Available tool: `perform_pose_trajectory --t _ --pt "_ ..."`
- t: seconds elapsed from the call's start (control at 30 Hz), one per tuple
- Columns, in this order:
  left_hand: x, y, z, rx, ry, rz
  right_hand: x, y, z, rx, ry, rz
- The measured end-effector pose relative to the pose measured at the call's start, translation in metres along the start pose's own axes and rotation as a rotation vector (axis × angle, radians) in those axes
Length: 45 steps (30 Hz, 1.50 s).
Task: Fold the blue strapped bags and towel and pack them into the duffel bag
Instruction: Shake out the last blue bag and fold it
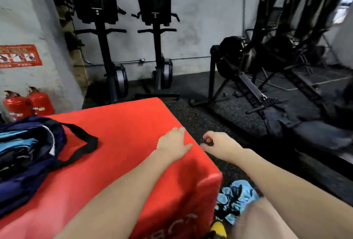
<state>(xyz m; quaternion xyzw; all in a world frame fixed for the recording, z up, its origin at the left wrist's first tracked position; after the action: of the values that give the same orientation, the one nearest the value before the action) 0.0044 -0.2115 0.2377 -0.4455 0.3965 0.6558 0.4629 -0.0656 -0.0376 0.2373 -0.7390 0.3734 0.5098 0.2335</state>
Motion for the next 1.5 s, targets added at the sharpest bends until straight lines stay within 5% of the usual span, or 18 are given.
perform_pose_trajectory --t 0.2,0.47,1.03,1.5 --pt "0.088 0.032 0.132 0.140 -0.064 -0.153 -0.025 -0.054 0.145 0.244 -0.029 -0.091" --pt "0.218 0.059 0.205 0.180 -0.041 -0.356 0.028 -0.070 0.263 0.367 0.005 -0.213" --pt "0.482 0.086 0.158 -0.109 0.033 -0.581 0.269 -0.028 0.417 0.474 0.094 -0.567" --pt "0.556 0.110 0.138 -0.037 0.263 -0.639 0.342 -0.002 0.445 0.449 -0.022 -0.582"
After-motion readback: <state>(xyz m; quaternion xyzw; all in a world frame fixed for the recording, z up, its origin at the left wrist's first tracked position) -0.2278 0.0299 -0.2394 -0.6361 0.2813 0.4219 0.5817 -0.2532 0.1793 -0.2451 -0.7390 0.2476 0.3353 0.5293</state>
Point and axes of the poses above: each hand's wrist, its own y-axis towards the middle knuckle, its own x-axis out of the palm, z = x × y, the point moved 3 cm from there along y, towards the middle knuckle, and after that the axes turned 4 degrees about -x, right-handed, at the moved point
